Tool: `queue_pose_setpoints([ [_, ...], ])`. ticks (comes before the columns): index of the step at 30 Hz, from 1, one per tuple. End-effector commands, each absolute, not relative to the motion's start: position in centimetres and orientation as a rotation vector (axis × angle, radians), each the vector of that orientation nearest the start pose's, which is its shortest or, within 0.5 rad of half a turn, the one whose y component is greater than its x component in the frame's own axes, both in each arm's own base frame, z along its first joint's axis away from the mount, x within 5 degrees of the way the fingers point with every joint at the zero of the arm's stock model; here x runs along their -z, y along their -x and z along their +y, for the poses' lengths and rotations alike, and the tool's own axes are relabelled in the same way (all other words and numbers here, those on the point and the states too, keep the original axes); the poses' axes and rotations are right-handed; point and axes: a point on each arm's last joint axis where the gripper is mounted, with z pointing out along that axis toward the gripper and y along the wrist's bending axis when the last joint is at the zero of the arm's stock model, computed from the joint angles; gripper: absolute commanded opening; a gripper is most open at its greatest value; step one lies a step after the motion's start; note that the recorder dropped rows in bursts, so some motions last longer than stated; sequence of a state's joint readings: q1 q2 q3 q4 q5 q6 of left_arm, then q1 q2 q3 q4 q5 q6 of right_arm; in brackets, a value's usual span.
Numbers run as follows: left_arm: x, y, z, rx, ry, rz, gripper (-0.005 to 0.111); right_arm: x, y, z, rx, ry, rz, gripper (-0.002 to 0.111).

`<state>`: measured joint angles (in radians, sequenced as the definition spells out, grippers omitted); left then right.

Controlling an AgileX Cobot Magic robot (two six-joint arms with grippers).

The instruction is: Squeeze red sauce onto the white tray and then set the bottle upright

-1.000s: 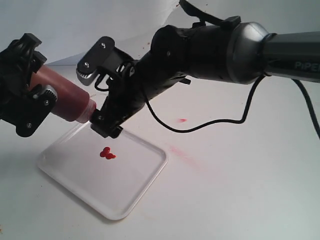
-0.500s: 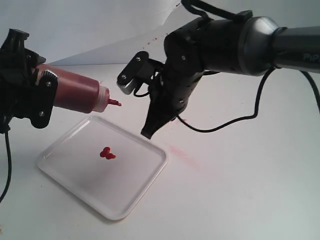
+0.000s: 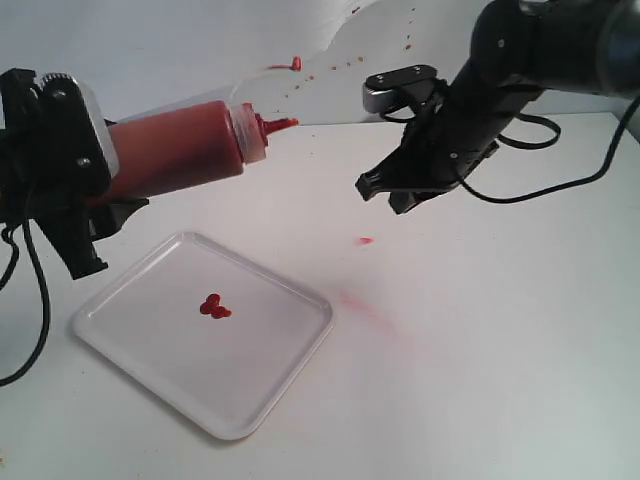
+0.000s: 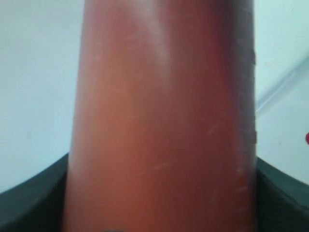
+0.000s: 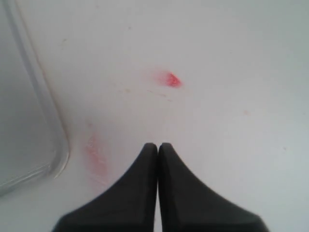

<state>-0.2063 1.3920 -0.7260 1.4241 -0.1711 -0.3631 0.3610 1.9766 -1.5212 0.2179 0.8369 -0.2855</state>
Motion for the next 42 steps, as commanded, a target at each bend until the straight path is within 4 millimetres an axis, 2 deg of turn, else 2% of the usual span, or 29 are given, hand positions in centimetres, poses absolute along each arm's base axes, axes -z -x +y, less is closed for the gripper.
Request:
queue_pose_setpoints([
  [1, -23.9, -28.4, -6.1, -0.079, -1.1, 1.703, 0.0, -21.7, -39.9, 13.8, -0.29, 0.614, 2.684, 0.0],
  [5, -24.0, -29.0, -5.3, 0.13, -0.87, 1.632, 0.0, -21.8, -40.5, 12.7, -0.269, 0.568, 2.659, 0.0],
  [8, -23.1, -29.1, -5.0, 0.21, -0.824, 1.57, 0.0, -21.9, -40.8, 12.6, -0.255, 0.561, 2.634, 0.0],
  [12, -21.2, -29.2, -5.3, 0.314, -0.756, 1.557, 0.0, -22.2, -41.4, 12.6, -0.245, 0.534, 2.571, 0.0],
  [14, -20.6, -28.9, -5.5, 0.357, -0.738, 1.486, 0.0, -22.3, -41.6, 12.6, -0.239, 0.52, 2.542, 0.0],
  [16, -20.0, -28.7, -5.6, 0.407, -0.66, 1.417, 0.0, -22.5, -41.8, 12.6, -0.236, 0.51, 2.52, 0.0],
  [18, -18.7, -28.9, -5.2, 0.422, -0.568, 1.448, 0.0, -22.9, -41.5, 12.4, -0.228, 0.493, 2.475, 0.0],
  [22, -16.5, -29.4, -4.8, 0.406, -0.516, 1.525, 0.0, -24.1, -39.8, 11.6, -0.192, 0.434, 2.327, 0.0],
  [26, -15.5, -29.5, -4.7, 0.402, -0.52, 1.551, 0.0, -24.7, -37.1, 10.5, -0.139, 0.427, 2.225, 0.0],
  [31, -15.6, -29.6, -4.7, 0.401, -0.516, 1.549, 0.0, -24.5, -33.7, 8.9, -0.112, 0.403, 2.192, 0.0],
  [36, -16.1, -31.0, -4.8, 0.391, -0.517, 1.513, 0.0, -23.7, -31.0, 6.5, -0.086, 0.312, 2.183, 0.0],
  [39, -15.9, -32.1, -5.0, 0.438, -0.502, 1.516, 0.0, -23.6, -30.1, 6.0, -0.094, 0.248, 2.147, 0.0],
  [42, -15.1, -33.2, -5.4, 0.483, -0.551, 1.518, 0.0, -23.4, -30.0, 6.7, -0.15, 0.17, 2.128, 0.0],
])
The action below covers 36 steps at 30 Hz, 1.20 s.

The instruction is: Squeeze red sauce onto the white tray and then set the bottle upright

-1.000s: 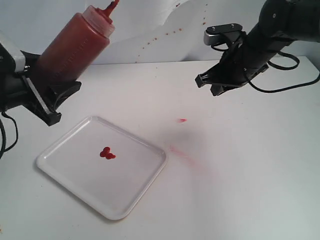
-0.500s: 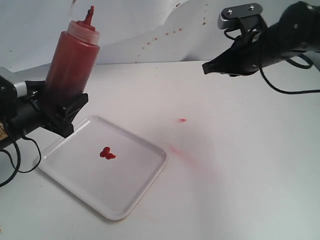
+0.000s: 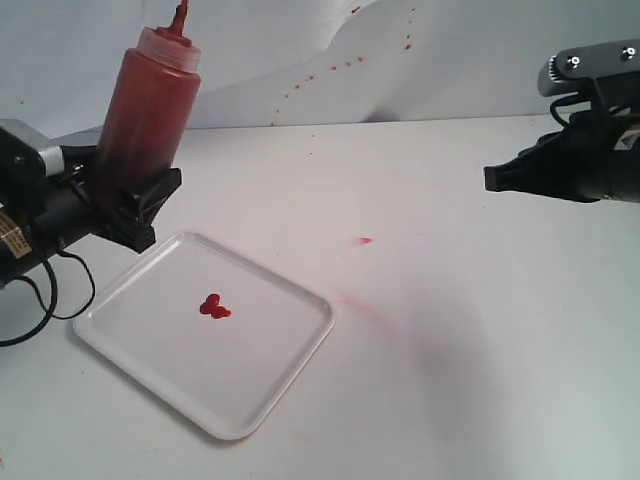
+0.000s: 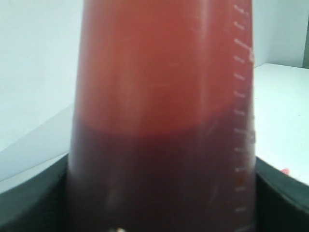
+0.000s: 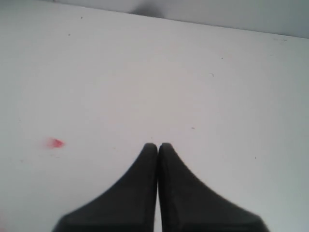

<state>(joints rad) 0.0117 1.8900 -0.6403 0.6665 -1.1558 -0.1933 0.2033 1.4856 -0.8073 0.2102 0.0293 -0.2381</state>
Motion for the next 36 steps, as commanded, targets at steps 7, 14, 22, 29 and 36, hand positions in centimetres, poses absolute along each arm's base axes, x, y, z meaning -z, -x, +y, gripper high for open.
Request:
queue_pose_setpoints([
  [7, -13.2, -35.1, -6.9, 0.544, -0.681, 1.501, 0.0, -23.5, -32.8, 9.8, -0.232, 0.214, 2.192, 0.0],
  [14, -11.8, -35.8, -9.0, 0.596, -0.739, 1.497, 0.0, -24.3, -35.1, 12.8, -0.339, 0.179, 2.182, 0.059],
  [22, -11.7, -36.2, -9.2, 0.599, -0.706, 1.5, 0.0, -25.1, -35.7, 15.9, -0.456, 0.123, 2.14, 0.096],
  [29, -11.7, -36.2, -9.2, 0.625, -0.682, 1.515, 0.0, -25.8, -35.7, 20.5, -0.59, 0.195, 2.188, 0.093],
  [36, -11.8, -36.3, -9.2, 0.626, -0.664, 1.519, 0.0, -26.6, -34.5, 24.1, -0.708, 0.141, 2.111, 0.093],
])
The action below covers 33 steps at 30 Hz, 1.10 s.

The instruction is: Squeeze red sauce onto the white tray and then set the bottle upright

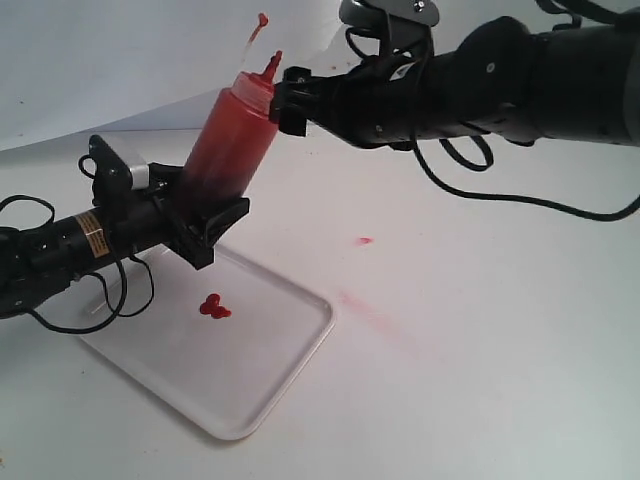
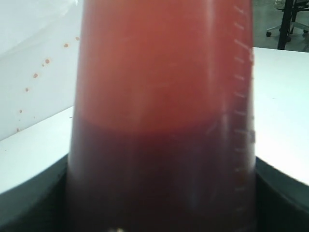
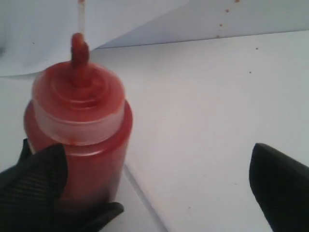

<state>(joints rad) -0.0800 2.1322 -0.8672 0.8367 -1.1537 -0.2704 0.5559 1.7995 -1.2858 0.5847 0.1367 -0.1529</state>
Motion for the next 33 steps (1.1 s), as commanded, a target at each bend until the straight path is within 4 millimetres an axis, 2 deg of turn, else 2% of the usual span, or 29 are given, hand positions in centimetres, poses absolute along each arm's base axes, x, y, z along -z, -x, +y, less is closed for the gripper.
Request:
queue_pose_setpoints([
  [1, -11.8, -36.3, -9.2, 0.626, -0.664, 1.519, 0.0, -26.6, -34.3, 24.5, -0.711, 0.147, 2.099, 0.093],
  [5, -11.8, -36.3, -9.2, 0.626, -0.664, 1.519, 0.0, -25.9, -33.7, 26.8, -0.712, 0.167, 2.038, 0.093],
  [7, -11.8, -36.2, -9.2, 0.627, -0.666, 1.519, 0.0, -24.5, -33.8, 27.6, -0.7, 0.158, 2.034, 0.093],
  [12, -11.8, -36.2, -9.2, 0.63, -0.669, 1.519, 0.0, -23.6, -34.7, 27.7, -0.715, 0.051, 2.0, 0.093],
  [18, -11.7, -36.2, -9.2, 0.632, -0.679, 1.518, 0.0, -23.4, -35.8, 30.2, -0.758, 0.081, 2.002, 0.093],
  [27, -11.7, -36.2, -9.2, 0.633, -0.682, 1.517, 0.0, -22.0, -36.8, 31.4, -0.75, 0.094, 2.004, 0.092],
  [30, -11.7, -36.2, -9.2, 0.633, -0.682, 1.517, 0.0, -22.1, -36.8, 31.4, -0.732, 0.125, 1.989, 0.086],
  [33, -11.7, -36.2, -9.2, 0.633, -0.682, 1.517, 0.0, -22.1, -36.8, 31.4, -0.731, 0.127, 1.988, 0.066],
])
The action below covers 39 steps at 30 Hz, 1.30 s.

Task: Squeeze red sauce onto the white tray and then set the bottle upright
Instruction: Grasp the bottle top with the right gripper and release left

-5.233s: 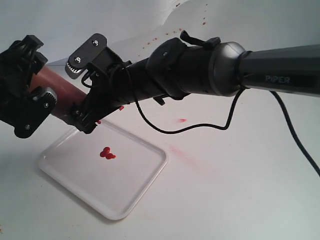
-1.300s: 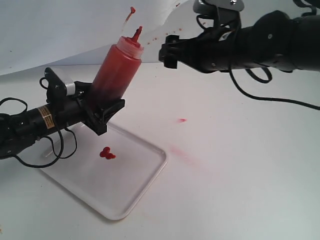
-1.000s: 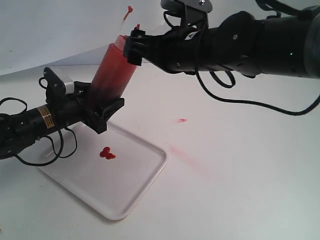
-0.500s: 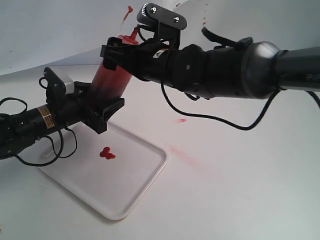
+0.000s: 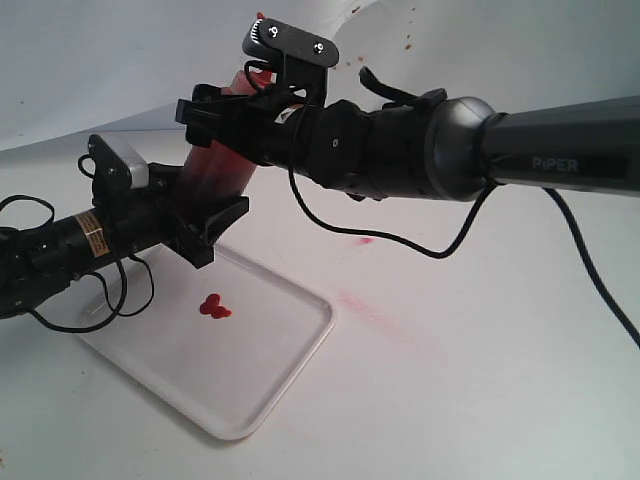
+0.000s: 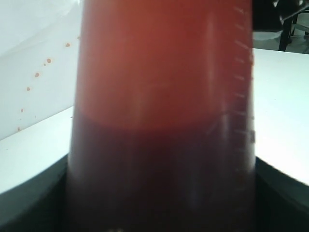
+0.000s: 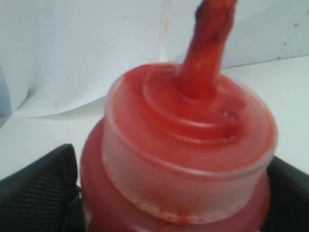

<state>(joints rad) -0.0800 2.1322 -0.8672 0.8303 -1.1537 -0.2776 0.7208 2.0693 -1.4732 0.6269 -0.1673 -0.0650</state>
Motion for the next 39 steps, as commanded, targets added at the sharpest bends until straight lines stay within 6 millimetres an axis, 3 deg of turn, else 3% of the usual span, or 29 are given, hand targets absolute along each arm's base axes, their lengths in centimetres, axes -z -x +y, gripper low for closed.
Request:
queue_pose_setpoints([
  [1, -11.7, -36.2, -9.2, 0.633, -0.682, 1.517, 0.0, -22.1, -36.8, 31.4, -0.731, 0.127, 1.988, 0.058],
  [6, -11.7, -36.2, -9.2, 0.633, -0.682, 1.517, 0.007, -22.1, -36.8, 31.4, -0.731, 0.127, 1.988, 0.021],
  [9, -11.8, -36.2, -9.2, 0.629, -0.671, 1.519, 0.021, -22.1, -36.8, 31.4, -0.717, 0.159, 1.98, 0.006],
  [11, -11.8, -36.3, -9.1, 0.626, -0.656, 1.521, 0.039, -22.2, -36.8, 31.5, -0.688, 0.215, 1.958, 0.0],
  [16, -11.9, -36.5, -8.9, 0.612, -0.621, 1.524, 0.093, -22.4, -37.1, 31.3, -0.577, 0.358, 1.898, 0.0],
  [18, -11.9, -36.5, -8.9, 0.614, -0.62, 1.524, 0.103, -22.4, -37.4, 30.9, -0.541, 0.389, 1.883, 0.0],
  [25, -11.9, -36.6, -8.8, 0.625, -0.596, 1.533, 0.105, -22.5, -38.7, 29.3, -0.481, 0.396, 1.857, 0.0],
  [35, -11.2, -36.7, -8.6, 0.591, -0.606, 1.606, 0.105, -23.4, -42.0, 24.8, -0.289, 0.409, 1.732, 0.0],
  [39, -11.3, -36.6, -8.7, 0.594, -0.605, 1.6, 0.105, -22.3, -42.8, 24.4, -0.22, 0.47, 1.667, 0.0],
])
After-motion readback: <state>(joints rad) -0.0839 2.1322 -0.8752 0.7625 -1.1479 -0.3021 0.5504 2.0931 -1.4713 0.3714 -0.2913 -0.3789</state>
